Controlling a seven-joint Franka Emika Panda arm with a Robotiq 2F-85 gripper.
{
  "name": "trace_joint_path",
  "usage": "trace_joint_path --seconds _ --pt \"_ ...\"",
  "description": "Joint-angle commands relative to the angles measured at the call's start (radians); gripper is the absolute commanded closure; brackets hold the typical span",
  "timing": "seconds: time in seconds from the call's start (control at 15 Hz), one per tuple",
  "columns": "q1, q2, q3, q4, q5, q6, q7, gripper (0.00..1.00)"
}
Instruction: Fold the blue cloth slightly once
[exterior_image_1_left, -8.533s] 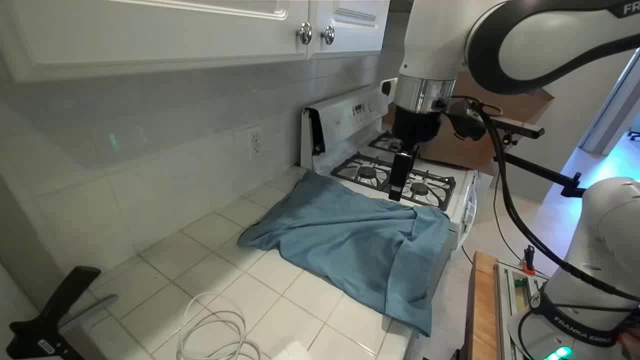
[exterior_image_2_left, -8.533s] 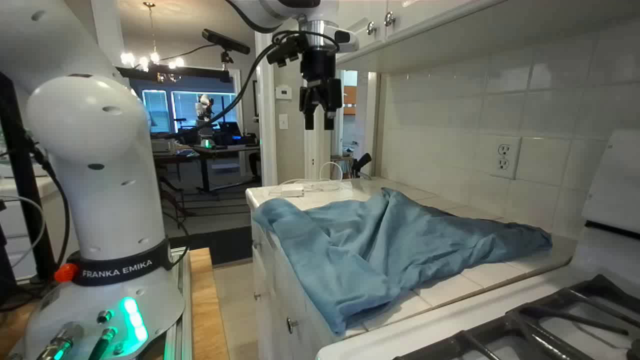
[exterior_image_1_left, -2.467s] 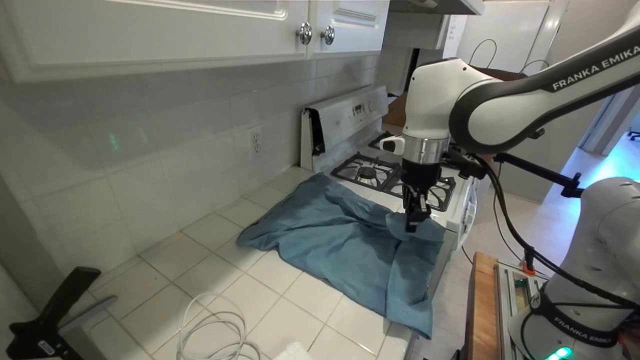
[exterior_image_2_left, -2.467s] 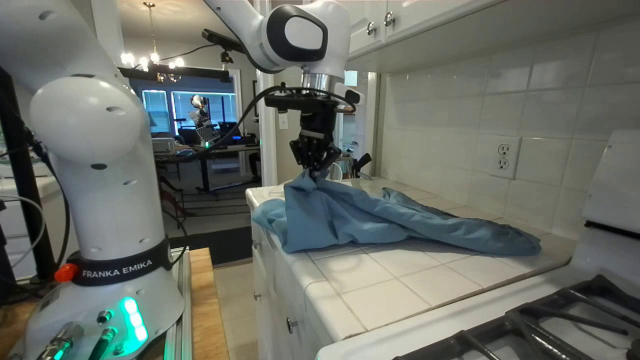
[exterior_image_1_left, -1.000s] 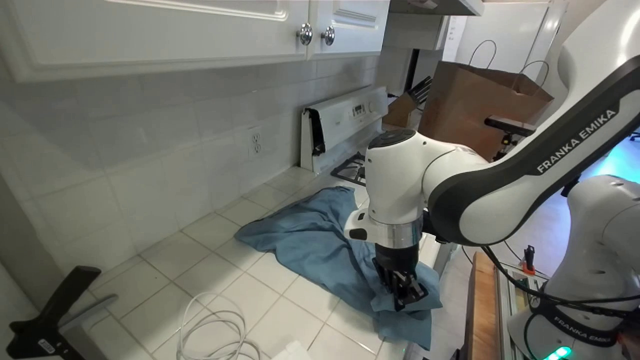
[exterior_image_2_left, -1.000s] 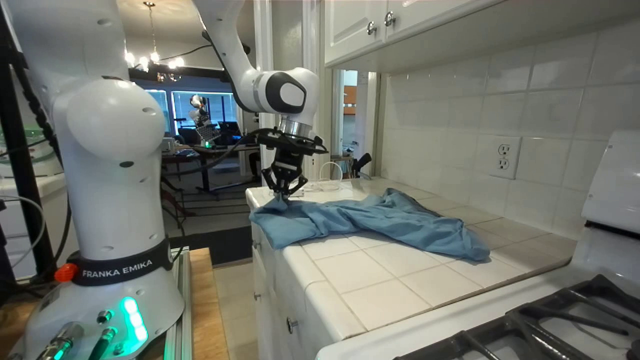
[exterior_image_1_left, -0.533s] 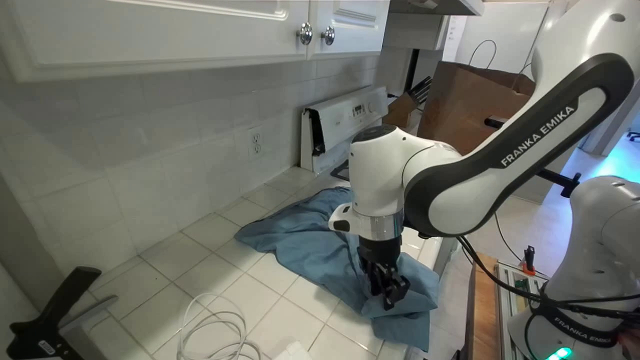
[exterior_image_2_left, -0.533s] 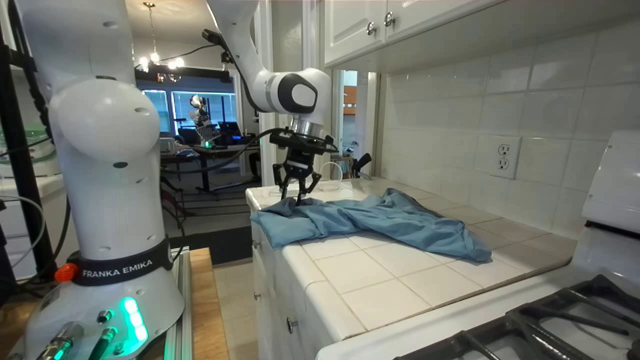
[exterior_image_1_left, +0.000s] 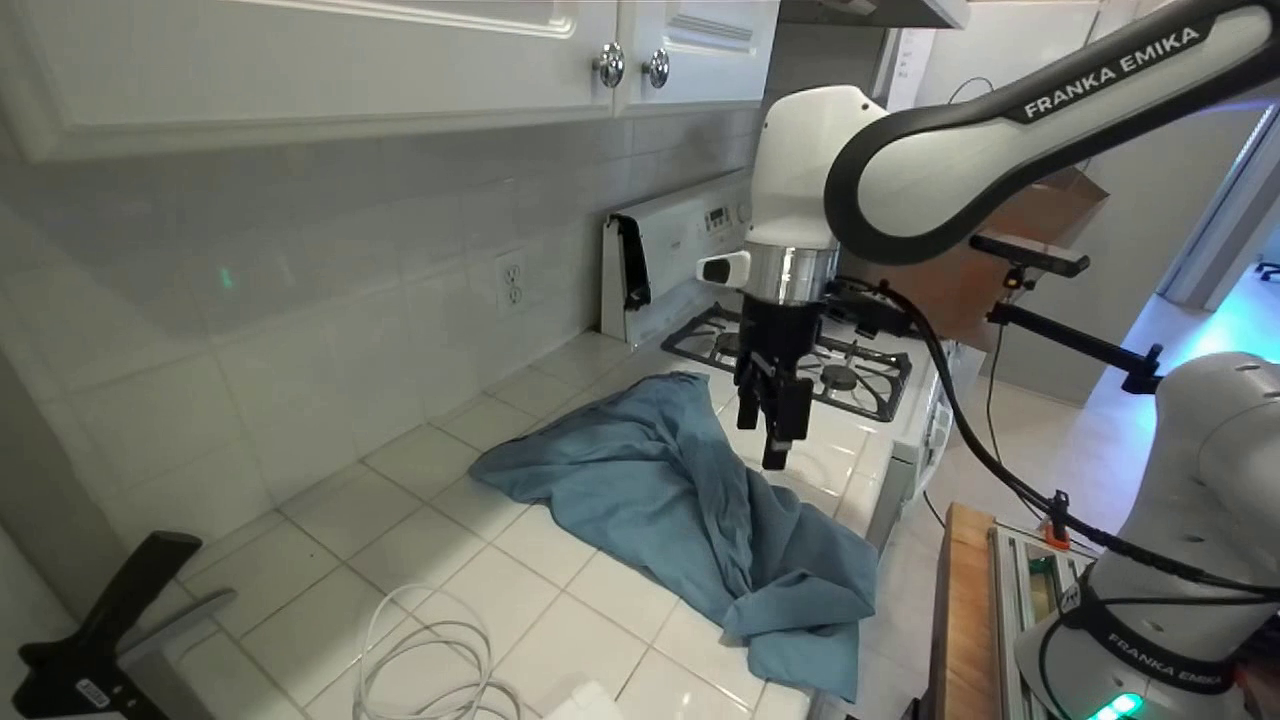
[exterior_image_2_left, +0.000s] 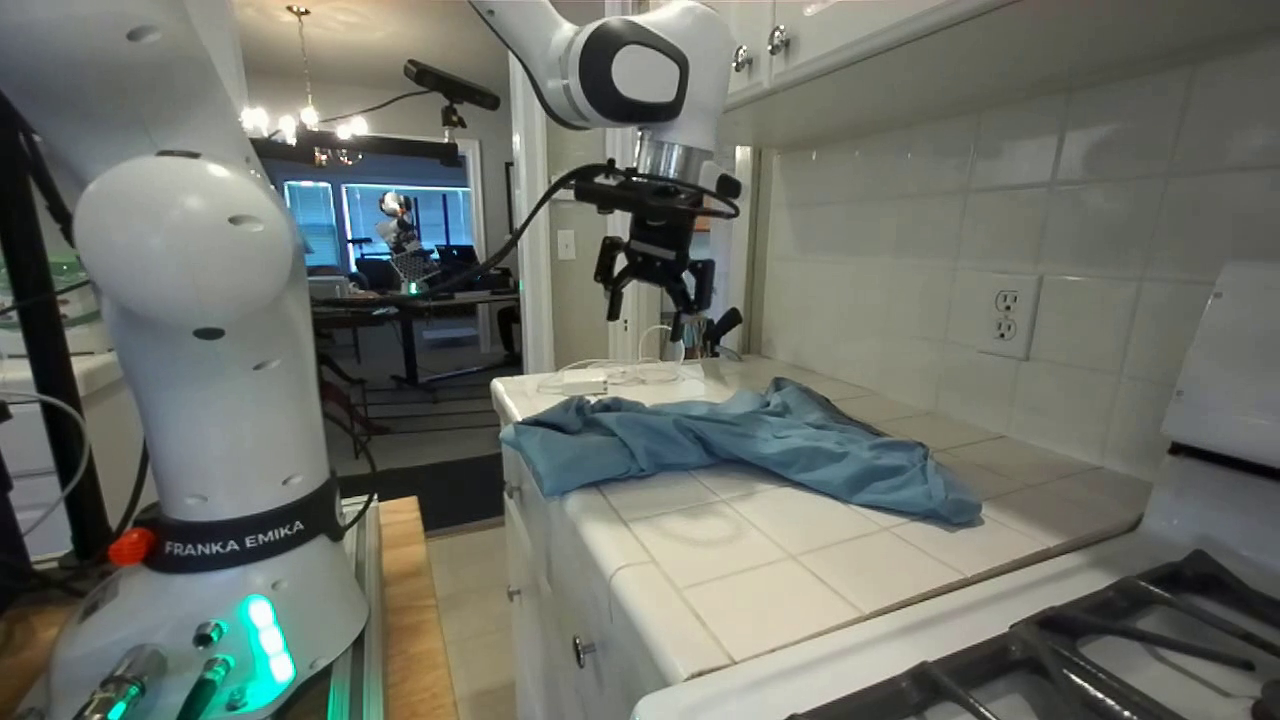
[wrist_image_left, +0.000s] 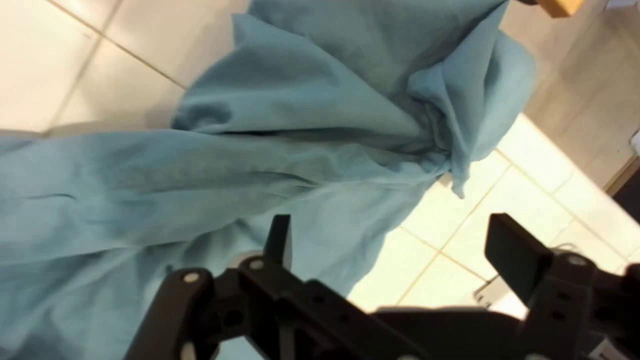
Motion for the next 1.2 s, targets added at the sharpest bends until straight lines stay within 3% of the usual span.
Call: trace_joint_path --seconds 0.0,0.27,0.47,0.87,0.93,1.13 --pt "-0.094 0.010 -0.099 -0.028 -0.012 0.088 0.008 0.00" --pt "-0.173 0.113 -0.225 -0.024 0.068 0.270 -0.024 0.00" --pt "-0.196 0.208 -0.288 0.016 0.202 0.351 -0.039 0.00" --pt "-0.261 0.355 -0.288 0.137 0.577 0.401 -0.063 0.00" --pt "-0.270 0.293 -0.267 0.076 0.473 0.399 -0.041 0.00" --pt "-0.286 0.309 -0.255 0.088 0.483 0.399 -0.045 0.00"
